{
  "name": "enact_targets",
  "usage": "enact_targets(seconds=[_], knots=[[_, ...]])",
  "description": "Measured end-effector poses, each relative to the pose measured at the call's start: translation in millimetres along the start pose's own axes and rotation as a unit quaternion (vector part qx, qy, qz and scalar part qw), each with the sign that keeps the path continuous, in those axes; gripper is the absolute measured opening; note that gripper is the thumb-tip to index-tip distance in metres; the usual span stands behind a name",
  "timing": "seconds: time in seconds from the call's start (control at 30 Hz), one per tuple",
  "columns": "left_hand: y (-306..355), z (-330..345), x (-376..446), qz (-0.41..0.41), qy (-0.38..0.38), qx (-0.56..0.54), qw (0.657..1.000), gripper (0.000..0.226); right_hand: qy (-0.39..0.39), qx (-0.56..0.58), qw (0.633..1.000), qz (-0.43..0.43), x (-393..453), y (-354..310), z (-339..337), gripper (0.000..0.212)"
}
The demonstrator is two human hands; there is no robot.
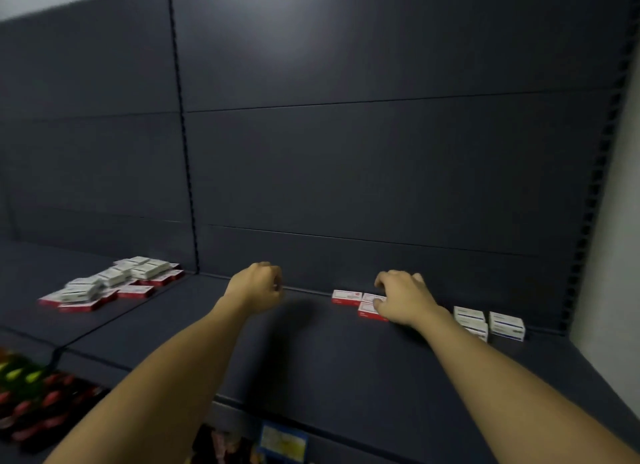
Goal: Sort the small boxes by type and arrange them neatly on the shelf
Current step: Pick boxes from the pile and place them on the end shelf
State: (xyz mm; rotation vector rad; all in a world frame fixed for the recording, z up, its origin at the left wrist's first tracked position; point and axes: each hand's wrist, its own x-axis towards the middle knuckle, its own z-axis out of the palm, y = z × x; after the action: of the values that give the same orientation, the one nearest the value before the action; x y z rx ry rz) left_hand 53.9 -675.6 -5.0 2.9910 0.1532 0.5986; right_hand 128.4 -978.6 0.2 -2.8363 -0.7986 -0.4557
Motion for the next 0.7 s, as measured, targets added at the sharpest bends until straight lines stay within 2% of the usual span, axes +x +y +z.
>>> enact_targets(seconds=[0.13,0.27,0.57,0.7], knots=[[-35,-21,-27,-0.027,0.022,0.019,0.999,0.020,-0.003,0.007,1.000,-0.019,16,-44,8,0.039],[-77,-42,-58,-0.044,0.056,0.021,0.997,0.026,-0.002,0.025,0.998,-0.051,29,-107,15,0.046],[-190,-84,-137,-0.093,0.047,0.024,0.994,0.047,0.000,0.059,0.994,-0.094,36,-258,35,0.048],[-245,-88,-165,-0.126,0.045,0.020,0.991,0.039,0.003,0.073,0.992,-0.102,38,-318,44,0.044]])
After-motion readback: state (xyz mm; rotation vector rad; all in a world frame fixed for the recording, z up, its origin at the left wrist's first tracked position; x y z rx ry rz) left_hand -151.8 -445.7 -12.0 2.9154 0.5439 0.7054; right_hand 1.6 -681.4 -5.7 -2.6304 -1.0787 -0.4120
